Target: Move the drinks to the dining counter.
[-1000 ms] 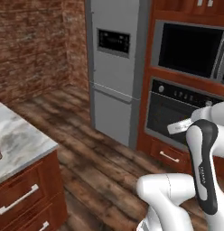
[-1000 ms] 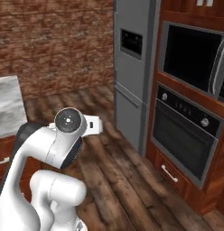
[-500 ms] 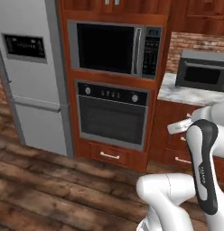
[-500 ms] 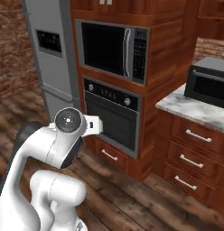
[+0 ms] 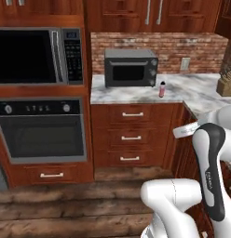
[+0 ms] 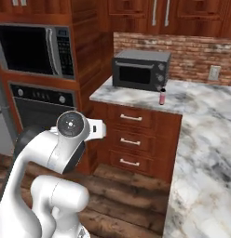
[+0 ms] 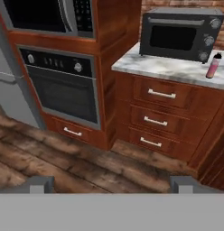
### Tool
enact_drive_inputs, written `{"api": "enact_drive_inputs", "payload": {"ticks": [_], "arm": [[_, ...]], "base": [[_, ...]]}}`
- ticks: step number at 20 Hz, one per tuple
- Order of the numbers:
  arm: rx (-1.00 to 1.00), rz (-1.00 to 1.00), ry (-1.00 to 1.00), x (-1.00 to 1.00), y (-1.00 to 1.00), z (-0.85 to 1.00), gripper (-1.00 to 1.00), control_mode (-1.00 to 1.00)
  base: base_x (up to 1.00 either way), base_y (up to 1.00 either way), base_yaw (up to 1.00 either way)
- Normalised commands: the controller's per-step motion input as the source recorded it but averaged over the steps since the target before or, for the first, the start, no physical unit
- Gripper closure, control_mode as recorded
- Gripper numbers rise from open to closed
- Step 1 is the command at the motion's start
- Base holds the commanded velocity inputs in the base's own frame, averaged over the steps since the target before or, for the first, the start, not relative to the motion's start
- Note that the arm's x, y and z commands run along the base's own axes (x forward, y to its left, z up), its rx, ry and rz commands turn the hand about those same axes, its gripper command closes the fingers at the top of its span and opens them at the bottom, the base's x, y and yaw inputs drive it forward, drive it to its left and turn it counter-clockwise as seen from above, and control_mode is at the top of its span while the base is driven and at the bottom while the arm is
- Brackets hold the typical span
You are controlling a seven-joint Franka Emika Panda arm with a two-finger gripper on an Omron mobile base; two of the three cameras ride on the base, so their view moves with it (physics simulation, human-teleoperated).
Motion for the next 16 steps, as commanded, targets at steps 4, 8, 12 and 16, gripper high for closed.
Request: {"api": "enact_drive_inputs", "payload": {"ticks": [4,8,12,16], "arm": [[0.0,0.0,0.0,0.0,0.0,0.0,-1.0,1.0],[0.0,0.0,0.0,0.0,0.0,0.0,-1.0,1.0],[0.0,0.0,0.0,0.0,0.0,0.0,-1.0,1.0],[0.0,0.0,0.0,0.0,0.0,0.0,-1.0,1.0]], "base": [[0.01,-0.17,-0.48],[0.28,0.0,-0.27],[0.64,0.08,-0.11],[0.71,0.09,-0.08]]}}
